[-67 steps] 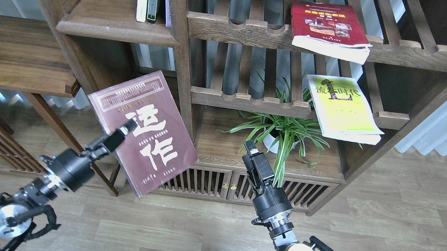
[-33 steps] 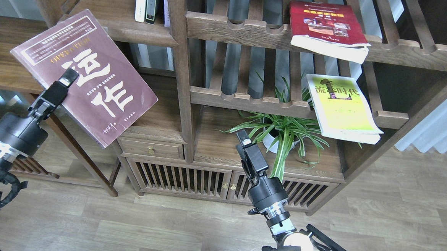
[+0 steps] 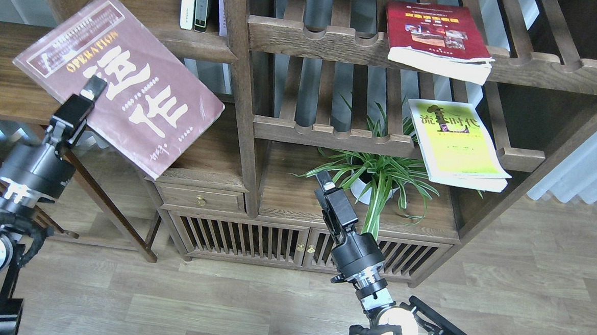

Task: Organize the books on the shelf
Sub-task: 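Lift the dark red book with the left gripper onto the upper shelf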

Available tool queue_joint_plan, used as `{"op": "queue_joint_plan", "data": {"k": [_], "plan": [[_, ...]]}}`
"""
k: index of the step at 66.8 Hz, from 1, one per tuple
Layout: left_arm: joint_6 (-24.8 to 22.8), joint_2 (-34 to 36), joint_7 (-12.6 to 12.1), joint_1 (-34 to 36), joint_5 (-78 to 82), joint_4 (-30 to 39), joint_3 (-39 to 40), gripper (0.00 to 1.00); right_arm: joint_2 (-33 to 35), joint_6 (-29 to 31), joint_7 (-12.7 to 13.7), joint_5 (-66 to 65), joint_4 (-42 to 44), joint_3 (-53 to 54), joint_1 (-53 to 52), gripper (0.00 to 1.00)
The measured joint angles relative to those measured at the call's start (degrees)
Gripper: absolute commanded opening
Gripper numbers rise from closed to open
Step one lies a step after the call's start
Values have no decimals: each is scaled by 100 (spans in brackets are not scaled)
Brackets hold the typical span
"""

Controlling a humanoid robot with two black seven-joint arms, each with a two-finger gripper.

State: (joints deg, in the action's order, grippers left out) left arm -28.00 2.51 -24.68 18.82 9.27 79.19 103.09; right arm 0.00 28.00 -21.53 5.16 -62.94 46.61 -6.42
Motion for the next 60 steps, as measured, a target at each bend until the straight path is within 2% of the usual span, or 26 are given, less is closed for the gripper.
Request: {"op": "queue_joint_plan", "data": {"k": [10,28,44,60], "plan": [[0,5,-174,383,48,-8,113,3,0,0,0,-7,1,-12,8,89],[0,60,-203,673,543,-8,359,4,0,0,0,-7,1,-94,43,90],[0,96,-204,1477,993,-116,395,4,0,0,0,-3,2,-100,45,90],[0,282,-204,1632,1289,-149,475,3,0,0,0,-3,2,-125,37,91]]}}
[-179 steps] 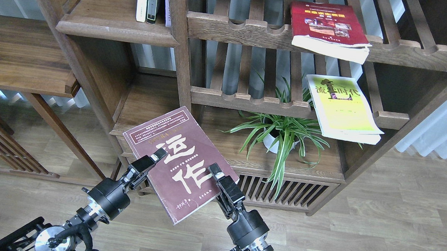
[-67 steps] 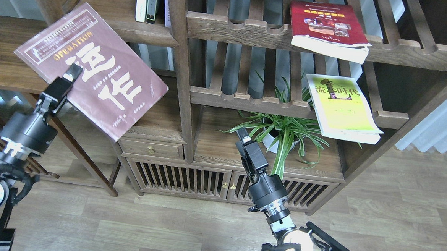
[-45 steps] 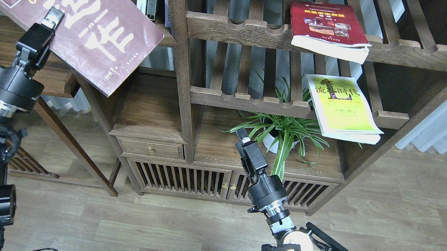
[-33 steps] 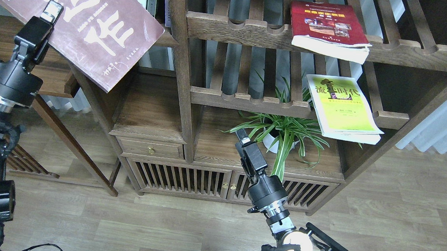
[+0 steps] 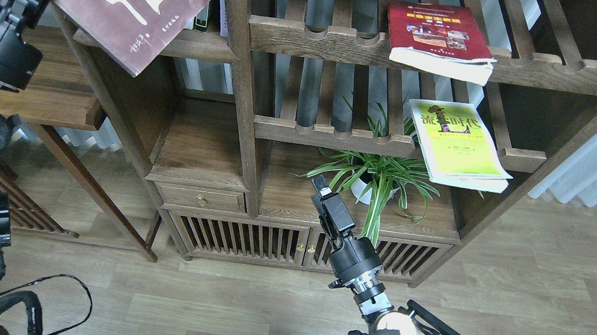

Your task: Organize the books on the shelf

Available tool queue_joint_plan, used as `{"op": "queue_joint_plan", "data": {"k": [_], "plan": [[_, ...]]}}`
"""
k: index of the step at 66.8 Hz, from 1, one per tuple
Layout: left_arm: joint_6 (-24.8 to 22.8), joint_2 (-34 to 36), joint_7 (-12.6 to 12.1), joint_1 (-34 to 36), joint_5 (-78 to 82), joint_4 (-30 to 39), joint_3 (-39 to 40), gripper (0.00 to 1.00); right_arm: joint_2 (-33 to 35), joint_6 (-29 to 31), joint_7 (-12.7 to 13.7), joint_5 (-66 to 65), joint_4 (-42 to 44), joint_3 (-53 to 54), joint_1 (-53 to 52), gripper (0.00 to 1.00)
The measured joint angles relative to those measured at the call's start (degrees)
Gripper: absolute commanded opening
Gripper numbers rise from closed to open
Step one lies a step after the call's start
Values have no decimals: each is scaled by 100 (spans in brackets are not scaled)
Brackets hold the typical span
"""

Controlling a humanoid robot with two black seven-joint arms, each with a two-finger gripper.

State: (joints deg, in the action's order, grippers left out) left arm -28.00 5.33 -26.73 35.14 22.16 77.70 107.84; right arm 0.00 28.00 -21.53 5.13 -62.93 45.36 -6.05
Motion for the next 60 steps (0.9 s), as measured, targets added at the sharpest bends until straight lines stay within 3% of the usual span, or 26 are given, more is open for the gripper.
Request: {"op": "queue_joint_plan", "data": {"k": [23,60], "plan": [[0,502,0,210,458,-23,65,4,0,0,0,7,0,-1,-1,93],[0,623,0,664,1664,-353,-107,4,0,0,0,-4,-7,-175,23,96]]}}
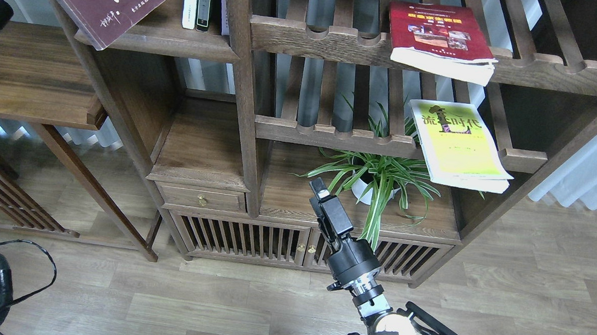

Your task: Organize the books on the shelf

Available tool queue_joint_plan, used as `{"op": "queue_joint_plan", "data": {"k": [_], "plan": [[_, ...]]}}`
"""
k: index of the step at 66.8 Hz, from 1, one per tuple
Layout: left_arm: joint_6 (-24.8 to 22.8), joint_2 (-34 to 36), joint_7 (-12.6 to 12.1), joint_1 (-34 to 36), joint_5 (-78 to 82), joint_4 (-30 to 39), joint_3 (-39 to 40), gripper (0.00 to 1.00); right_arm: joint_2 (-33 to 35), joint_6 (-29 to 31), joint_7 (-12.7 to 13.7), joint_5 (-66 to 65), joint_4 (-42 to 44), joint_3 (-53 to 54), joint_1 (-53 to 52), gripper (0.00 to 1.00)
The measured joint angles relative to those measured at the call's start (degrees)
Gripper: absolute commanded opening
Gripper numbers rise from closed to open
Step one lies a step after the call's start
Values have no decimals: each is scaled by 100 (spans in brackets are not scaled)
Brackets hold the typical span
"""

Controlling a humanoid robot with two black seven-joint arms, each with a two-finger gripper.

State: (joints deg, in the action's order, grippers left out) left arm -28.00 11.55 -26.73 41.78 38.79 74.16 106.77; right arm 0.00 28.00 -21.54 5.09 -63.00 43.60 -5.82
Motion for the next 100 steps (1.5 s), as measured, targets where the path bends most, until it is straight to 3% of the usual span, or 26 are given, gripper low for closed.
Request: {"op": "queue_joint_plan", "data": {"k": [36,70,80,85,86,100], "plan": [[0,191,12,585,488,-543,-33,4,0,0,0,0,1,-311,20,96],[0,135,107,1412,836,-1666,-513,4,0,0,-8,9,-3,-286,131,96],[0,91,402,1468,998,-1819,-752,4,0,0,-16,17,-3,-249,150,96],[0,102,645,1552,1062,-1945,-951,4,0,0,-20,22,-3,-241,151,96],[0,122,838,1631,1128,-2051,-1089,4,0,0,-23,25,-3,-239,152,96],[0,145,1395,1828,1411,-2377,-1350,5,0,0,-29,27,-3,-232,152,96]]}}
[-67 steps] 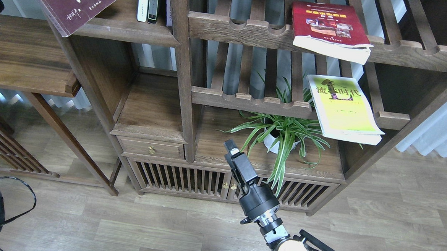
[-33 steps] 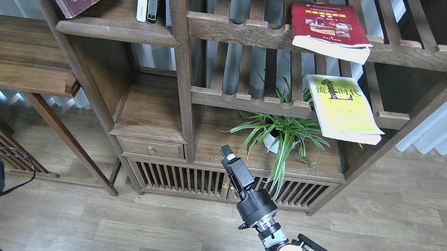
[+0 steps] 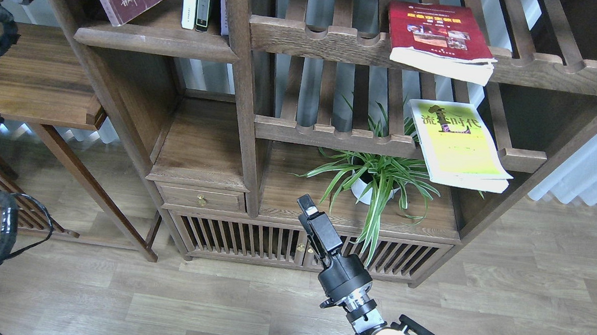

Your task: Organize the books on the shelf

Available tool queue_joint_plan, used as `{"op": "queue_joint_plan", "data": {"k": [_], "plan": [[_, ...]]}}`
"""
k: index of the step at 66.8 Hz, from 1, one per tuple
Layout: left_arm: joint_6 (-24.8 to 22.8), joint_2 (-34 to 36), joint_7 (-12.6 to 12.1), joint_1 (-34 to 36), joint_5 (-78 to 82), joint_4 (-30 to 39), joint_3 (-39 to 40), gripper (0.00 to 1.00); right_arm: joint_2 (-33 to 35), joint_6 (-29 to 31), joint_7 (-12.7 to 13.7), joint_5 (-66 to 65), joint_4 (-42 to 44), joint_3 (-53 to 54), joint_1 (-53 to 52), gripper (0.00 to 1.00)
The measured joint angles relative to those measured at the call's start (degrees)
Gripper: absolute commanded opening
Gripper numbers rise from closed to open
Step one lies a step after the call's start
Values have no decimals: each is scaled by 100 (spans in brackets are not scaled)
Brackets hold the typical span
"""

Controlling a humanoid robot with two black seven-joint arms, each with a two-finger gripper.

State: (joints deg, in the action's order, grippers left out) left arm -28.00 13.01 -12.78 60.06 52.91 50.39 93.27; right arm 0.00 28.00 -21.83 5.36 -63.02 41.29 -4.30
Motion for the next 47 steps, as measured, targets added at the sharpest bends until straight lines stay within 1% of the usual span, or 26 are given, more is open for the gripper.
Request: {"op": "queue_joint_plan", "data": {"k": [16,25,35,36,47], "plan": [[0,33,494,39,154,-203,-284,5,0,0,-3,0,0,14,0,96],[0,36,929,101,313,-320,-579,6,0,0,-6,0,0,13,11,96],[-1,36,1215,254,350,-571,-911,6,0,0,-6,1,0,12,25,96],[-1,36,1309,337,351,-689,-974,6,0,0,-6,1,0,12,26,96],[0,37,1525,420,353,-974,-1108,6,0,0,-6,1,0,-17,26,96]]}}
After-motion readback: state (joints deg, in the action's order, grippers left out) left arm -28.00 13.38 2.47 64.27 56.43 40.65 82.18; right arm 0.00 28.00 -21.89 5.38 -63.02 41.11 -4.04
